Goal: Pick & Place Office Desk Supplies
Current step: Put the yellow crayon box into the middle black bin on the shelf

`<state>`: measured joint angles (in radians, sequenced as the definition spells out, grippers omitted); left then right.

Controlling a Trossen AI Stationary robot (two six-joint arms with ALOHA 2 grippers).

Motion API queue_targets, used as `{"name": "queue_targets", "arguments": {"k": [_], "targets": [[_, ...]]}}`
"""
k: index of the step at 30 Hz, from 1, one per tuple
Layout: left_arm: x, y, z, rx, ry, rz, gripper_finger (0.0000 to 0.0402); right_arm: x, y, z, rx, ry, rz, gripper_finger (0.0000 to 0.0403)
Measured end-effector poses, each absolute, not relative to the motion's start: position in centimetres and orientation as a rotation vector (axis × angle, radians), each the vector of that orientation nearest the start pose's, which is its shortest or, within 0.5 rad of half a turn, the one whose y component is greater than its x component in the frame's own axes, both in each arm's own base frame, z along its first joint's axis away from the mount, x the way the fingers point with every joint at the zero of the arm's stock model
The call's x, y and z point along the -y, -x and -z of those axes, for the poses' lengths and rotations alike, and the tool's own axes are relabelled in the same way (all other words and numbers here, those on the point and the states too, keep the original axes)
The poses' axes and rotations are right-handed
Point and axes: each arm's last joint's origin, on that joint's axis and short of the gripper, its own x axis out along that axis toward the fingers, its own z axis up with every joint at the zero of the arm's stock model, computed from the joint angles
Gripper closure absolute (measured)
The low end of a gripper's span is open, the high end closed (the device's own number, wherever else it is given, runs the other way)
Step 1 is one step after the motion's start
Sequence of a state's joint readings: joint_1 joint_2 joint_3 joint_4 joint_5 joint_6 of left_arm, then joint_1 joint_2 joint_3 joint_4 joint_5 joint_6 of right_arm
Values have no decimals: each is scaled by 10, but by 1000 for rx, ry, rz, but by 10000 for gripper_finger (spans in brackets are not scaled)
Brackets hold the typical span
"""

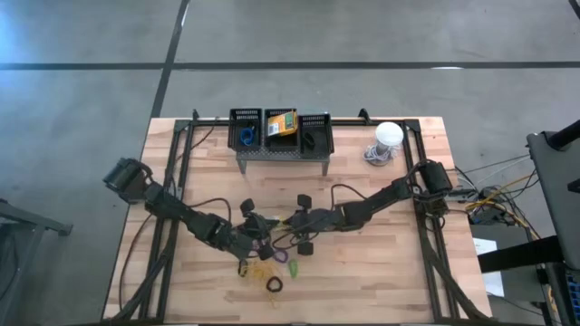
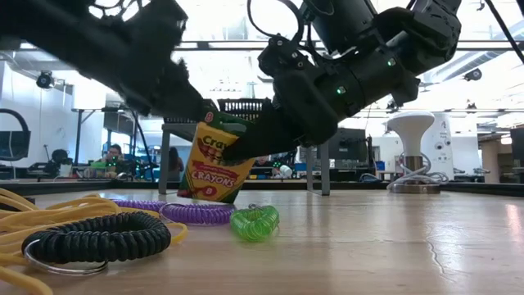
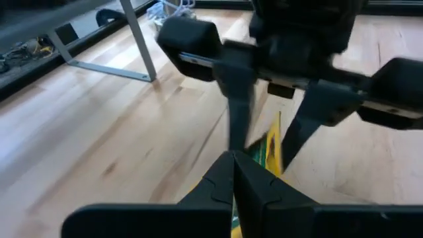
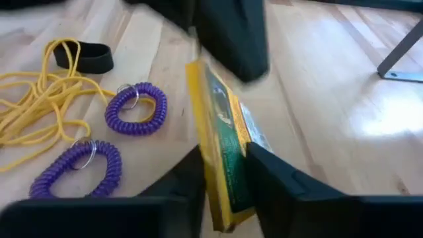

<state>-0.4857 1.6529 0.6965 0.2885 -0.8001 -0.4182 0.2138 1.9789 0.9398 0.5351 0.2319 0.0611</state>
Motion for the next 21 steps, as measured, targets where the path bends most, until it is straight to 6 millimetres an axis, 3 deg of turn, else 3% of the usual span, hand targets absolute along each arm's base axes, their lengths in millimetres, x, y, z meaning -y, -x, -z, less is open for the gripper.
{"name": "queue_targets", "arguments": {"k": [5,11,16,21], "targets": [[122,-258,-173,-472,34,-412,395,-79,-371,-136,-506,80,22,379],[142,-245,-171,-355,-25,-411,397,-100,-344,-150,-530,36,-38,369],[148,-264,-154,-283,-58,-357,388,-116,-318,-139,-539,72,7,367],[141,-296,-142,-304,-69,-238,322,-116,-307,-143,-525,79,73,366]]}}
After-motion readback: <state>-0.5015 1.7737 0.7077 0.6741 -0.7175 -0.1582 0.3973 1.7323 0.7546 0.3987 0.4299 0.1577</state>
